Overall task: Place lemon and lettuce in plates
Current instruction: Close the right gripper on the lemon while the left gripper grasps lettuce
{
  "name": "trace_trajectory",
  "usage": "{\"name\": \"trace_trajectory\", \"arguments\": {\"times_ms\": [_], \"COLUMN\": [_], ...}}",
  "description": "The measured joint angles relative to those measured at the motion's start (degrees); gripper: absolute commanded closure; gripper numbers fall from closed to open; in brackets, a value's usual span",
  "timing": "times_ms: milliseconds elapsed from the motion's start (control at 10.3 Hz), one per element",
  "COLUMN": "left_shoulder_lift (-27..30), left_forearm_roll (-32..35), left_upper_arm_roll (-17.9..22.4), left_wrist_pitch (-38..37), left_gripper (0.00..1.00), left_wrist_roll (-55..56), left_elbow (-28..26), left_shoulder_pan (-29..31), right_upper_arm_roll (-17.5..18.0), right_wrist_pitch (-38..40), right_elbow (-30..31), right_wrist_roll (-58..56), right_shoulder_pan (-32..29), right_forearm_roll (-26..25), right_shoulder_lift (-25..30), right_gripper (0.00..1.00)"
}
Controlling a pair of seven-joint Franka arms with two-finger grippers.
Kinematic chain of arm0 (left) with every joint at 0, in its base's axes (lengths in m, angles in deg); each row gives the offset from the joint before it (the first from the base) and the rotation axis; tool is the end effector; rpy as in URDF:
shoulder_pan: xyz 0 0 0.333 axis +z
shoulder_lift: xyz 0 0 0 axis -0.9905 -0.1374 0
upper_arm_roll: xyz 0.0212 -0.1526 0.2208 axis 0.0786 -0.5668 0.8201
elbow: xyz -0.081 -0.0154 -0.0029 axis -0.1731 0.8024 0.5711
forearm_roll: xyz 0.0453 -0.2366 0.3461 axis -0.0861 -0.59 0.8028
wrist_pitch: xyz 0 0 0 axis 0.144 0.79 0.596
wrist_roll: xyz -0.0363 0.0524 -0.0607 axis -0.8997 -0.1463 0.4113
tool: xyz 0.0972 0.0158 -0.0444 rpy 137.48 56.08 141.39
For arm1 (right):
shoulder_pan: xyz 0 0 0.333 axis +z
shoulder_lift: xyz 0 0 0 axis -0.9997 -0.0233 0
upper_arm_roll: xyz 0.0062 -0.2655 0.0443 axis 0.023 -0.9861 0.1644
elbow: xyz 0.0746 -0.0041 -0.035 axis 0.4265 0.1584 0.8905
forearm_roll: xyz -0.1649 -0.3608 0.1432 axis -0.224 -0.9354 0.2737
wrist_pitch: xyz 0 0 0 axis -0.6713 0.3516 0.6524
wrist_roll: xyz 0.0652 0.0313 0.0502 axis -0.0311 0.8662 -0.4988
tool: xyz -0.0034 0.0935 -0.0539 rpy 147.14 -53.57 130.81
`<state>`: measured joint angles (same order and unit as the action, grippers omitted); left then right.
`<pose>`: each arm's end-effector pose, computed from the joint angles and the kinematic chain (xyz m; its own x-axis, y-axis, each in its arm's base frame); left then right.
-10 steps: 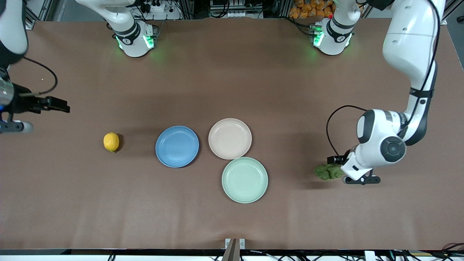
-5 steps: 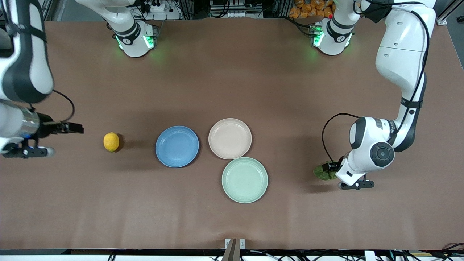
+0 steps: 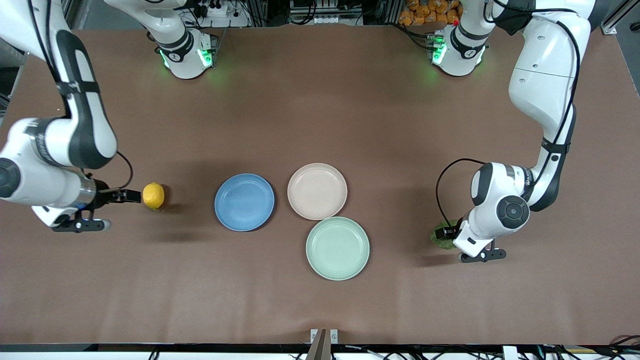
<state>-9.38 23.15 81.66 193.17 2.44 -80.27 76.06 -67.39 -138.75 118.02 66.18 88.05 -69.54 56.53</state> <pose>0.6759 -0.1235 0.1307 0.9944 0.1041 -0.0188 0.1039 -0.9945 -0.0083 0.6394 -0.0377 0.2492 0.9912 0.0199 -0.1309 0.0215 -0.9997 0.0109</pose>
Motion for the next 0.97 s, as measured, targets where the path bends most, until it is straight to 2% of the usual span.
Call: {"name": "trace_trajectory", "arguments": {"times_ms": [292,486,583,681,972], "left_shoulder_lift": [-0.62,-1.03,-1.1,-1.11,-1.09], "left_forearm_roll": [0.0,0.0,0.0,0.0,0.0], "left_upper_arm_roll": [0.01,0.01,0.01,0.01,-0.09], "left_wrist_pitch": [0.92,1.65,1.83,1.95,2.15], "left_gripper": [0.0,0.0,0.55,1.0,1.0], "left_wrist_roll": [0.15,0.16,0.16,0.16,1.51], "left_elbow": [0.06,0.07,0.07,0.08,0.32], "left_shoulder_pan": [0.01,-0.01,-0.02,-0.06,-0.44], "right_upper_arm_roll": [0.0,-0.04,-0.05,-0.05,-0.04], "right_wrist_pitch": [-12.53,-16.71,-18.15,-20.6,-25.98], "right_elbow": [6.69,9.99,11.08,12.51,16.61], "right_wrist_roll": [-1.18,-2.15,-2.37,-2.51,-2.72], "right_shoulder_pan": [0.0,-0.05,-0.06,-0.06,-0.05], "right_forearm_roll": [0.0,0.0,0.0,0.0,-0.01], "right_shoulder_lift": [-2.95,-3.26,-3.25,-3.24,-3.24], "right_gripper": [0.0,0.0,0.0,0.0,0.0]}}
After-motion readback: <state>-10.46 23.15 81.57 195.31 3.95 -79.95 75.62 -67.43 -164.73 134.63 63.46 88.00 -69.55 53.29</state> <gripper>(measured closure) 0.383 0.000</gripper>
